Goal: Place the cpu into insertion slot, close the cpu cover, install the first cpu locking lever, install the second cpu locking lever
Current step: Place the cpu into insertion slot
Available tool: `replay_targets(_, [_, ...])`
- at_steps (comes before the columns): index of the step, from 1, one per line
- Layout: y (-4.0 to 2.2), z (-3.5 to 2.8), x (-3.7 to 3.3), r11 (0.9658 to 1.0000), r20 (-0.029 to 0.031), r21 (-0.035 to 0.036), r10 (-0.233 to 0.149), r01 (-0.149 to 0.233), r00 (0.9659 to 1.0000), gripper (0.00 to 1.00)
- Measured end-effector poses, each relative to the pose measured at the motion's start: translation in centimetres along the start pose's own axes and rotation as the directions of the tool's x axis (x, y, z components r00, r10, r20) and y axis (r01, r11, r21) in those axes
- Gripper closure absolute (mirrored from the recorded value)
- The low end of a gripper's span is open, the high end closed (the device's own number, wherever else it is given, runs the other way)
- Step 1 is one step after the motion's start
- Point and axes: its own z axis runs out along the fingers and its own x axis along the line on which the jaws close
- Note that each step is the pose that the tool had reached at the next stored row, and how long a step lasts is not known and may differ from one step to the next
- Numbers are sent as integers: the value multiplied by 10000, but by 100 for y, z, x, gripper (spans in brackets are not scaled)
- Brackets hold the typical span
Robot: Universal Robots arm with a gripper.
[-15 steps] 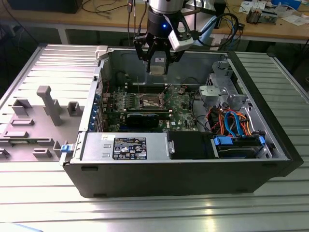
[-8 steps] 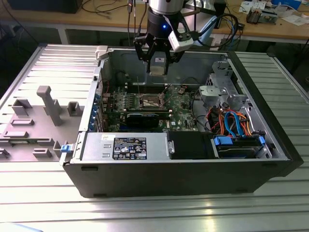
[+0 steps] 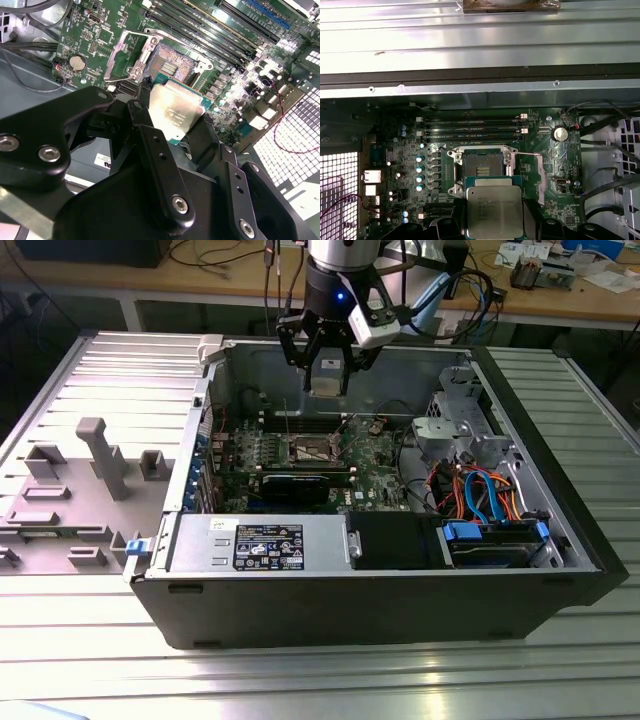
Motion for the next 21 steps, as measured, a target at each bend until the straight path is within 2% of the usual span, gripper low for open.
replay_targets(6, [0, 1, 0, 10000, 0, -1, 3, -3, 10000, 45])
replay_targets(21, [0, 5, 0, 9990, 19, -9, 439, -439, 9990, 45])
